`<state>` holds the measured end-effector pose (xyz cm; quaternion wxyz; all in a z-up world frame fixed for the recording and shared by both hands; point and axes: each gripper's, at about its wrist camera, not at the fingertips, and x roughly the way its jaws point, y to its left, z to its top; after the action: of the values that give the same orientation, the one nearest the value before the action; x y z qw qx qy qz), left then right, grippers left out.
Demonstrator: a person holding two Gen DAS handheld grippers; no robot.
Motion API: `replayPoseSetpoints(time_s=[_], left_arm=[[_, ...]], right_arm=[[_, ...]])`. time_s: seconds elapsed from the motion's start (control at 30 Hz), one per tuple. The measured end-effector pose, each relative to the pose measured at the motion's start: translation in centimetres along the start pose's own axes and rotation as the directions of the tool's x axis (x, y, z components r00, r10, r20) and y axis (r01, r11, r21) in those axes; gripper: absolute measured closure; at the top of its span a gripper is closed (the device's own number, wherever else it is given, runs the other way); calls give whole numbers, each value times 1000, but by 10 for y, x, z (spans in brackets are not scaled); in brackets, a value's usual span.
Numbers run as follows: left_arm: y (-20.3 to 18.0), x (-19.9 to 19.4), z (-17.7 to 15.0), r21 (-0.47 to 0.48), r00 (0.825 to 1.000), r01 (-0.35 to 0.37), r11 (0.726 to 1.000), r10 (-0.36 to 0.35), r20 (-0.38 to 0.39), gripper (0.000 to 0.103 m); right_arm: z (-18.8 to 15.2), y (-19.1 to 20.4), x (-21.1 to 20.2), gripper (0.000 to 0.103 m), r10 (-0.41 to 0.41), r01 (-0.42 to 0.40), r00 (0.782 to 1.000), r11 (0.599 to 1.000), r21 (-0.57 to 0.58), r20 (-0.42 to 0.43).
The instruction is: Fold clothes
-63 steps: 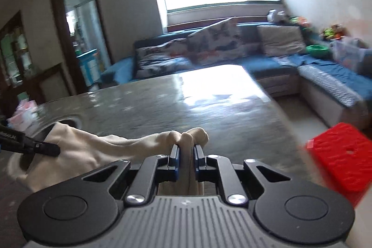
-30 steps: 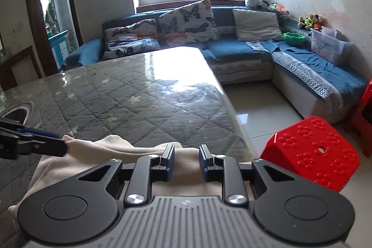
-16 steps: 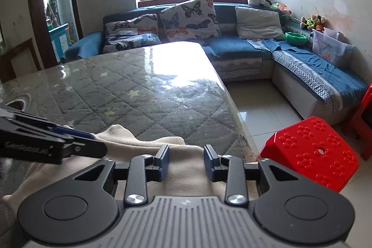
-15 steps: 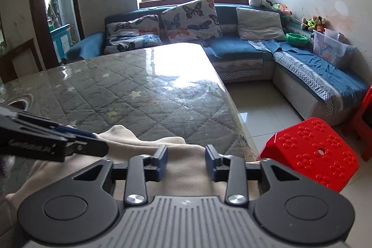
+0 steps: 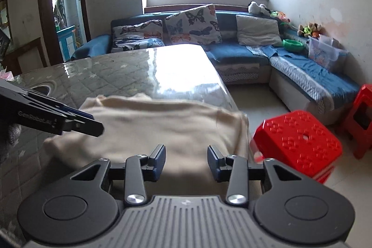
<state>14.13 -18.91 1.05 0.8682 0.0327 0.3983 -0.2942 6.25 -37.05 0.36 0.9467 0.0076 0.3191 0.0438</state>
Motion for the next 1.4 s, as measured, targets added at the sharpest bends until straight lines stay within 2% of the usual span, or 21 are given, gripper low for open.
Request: replayPoseSetpoints(time_s=[0.2, 0.4, 0.53, 0.63, 0.83, 1.0, 1.03, 1.13, 1.17, 1.3, 1.4], left_arm=[[2, 0, -14, 0, 1000, -23, 1000, 23, -5, 67], [1, -10, -19, -18, 999, -31, 999, 31, 25, 66], [6, -12, -24, -35, 999, -40, 999, 41, 21, 65], [8, -14, -25, -44, 999, -42, 998, 43, 22, 65], [7, -21, -27, -46, 998, -48, 998, 49, 35, 60], [6, -29, -32, -51, 996, -75, 996, 77, 43, 47], [6, -31, -33, -50, 996, -79, 996, 81, 44, 44], [7, -36, -37, -50, 994, -94, 994, 97, 50, 33], [7, -38, -38, -51, 993, -98, 994, 101, 53, 31], [6, -45, -44, -50, 992, -108, 993, 111, 67, 21], [5, -51, -49, -46, 990, -111, 993, 114, 79, 13]], right_arm=[[-19, -2, 4, 65, -31, 31, 998, 999, 8, -52], [-9, 4, -6, 64, -35, 34, 999, 999, 20, 24], [-6, 8, 8, 62, -20, 19, 1000, 999, 30, 15], [-10, 13, 16, 56, -32, 32, 999, 999, 6, -2], [-8, 19, 5, 47, -31, 31, 999, 1000, -3, 16], [-10, 24, -1, 32, -28, 28, 999, 1000, 9, 23], [-11, 26, -1, 26, -27, 27, 999, 1000, 11, 23], [-14, 30, -4, 22, -25, 24, 999, 1000, 18, 24], [-15, 32, -5, 16, -25, 25, 999, 1000, 19, 25], [-18, 38, -10, 11, -27, 26, 999, 999, 28, 29], [-20, 44, -12, 2, -46, 45, 998, 999, 24, 31]])
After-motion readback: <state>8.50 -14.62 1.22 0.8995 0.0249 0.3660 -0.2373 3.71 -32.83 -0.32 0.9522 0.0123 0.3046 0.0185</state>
